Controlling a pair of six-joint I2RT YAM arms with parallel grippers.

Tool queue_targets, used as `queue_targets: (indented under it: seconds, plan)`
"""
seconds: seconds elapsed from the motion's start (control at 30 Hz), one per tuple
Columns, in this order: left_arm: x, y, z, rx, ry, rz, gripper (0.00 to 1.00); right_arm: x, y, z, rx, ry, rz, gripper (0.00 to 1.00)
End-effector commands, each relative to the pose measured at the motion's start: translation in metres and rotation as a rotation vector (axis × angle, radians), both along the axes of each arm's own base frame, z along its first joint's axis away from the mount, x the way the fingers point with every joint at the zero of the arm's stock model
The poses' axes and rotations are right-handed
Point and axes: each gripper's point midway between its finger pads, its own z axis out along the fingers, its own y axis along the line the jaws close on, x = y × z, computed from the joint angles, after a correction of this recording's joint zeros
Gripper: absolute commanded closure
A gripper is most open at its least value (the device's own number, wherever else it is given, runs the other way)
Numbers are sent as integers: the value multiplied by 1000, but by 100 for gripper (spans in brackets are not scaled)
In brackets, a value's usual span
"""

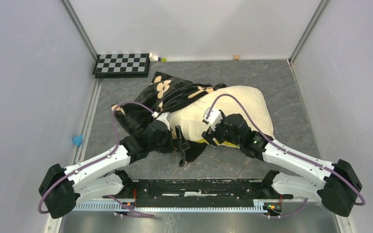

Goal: Remove the pillowcase from the pillow

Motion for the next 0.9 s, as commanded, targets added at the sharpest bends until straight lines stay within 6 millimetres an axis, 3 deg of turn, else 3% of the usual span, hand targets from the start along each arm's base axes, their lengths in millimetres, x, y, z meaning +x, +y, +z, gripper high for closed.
queue_targets:
  seconds: [0.0, 0.13, 0.17, 0.2, 0.33, 0.37, 0.43, 0.47, 0.57, 0.63, 0.77, 0.87]
  plan:
    - [16, -7, -1, -71, -11, 81, 11, 9, 7, -14, -2, -24, 1, 17]
    - [23, 1, -20, -62, 19, 135, 20, 10, 10, -31, -26, -2, 3, 18]
    - [26, 5, -23, -63, 22, 153, 22, 11, 9, -36, -38, 4, 4, 25]
    - [29, 8, -27, -65, 22, 169, 24, 11, 8, -39, -46, 7, 0, 35]
    - [49, 36, -41, -61, -6, 299, 52, 16, 3, -33, -32, -15, -49, 96]
    - [52, 47, -48, -49, 2, 339, 62, 19, 0, -25, -12, -40, -75, 100]
    - [61, 69, -56, -37, 10, 405, 90, 24, -11, -9, 36, -93, -149, 100]
    - [64, 78, -58, -27, 3, 431, 97, 27, -20, 0, 57, -125, -196, 100]
    - [70, 101, -59, 20, -23, 500, 98, 33, -51, 31, 150, -221, -364, 100]
    - [73, 113, -58, 41, -36, 542, 98, 37, -83, 56, 212, -291, -528, 100]
    - [79, 134, -56, 57, -43, 630, 98, 31, -149, 96, 331, -389, -842, 100]
    - [84, 142, -52, 52, -47, 663, 98, 20, -188, 115, 360, -439, -1009, 100]
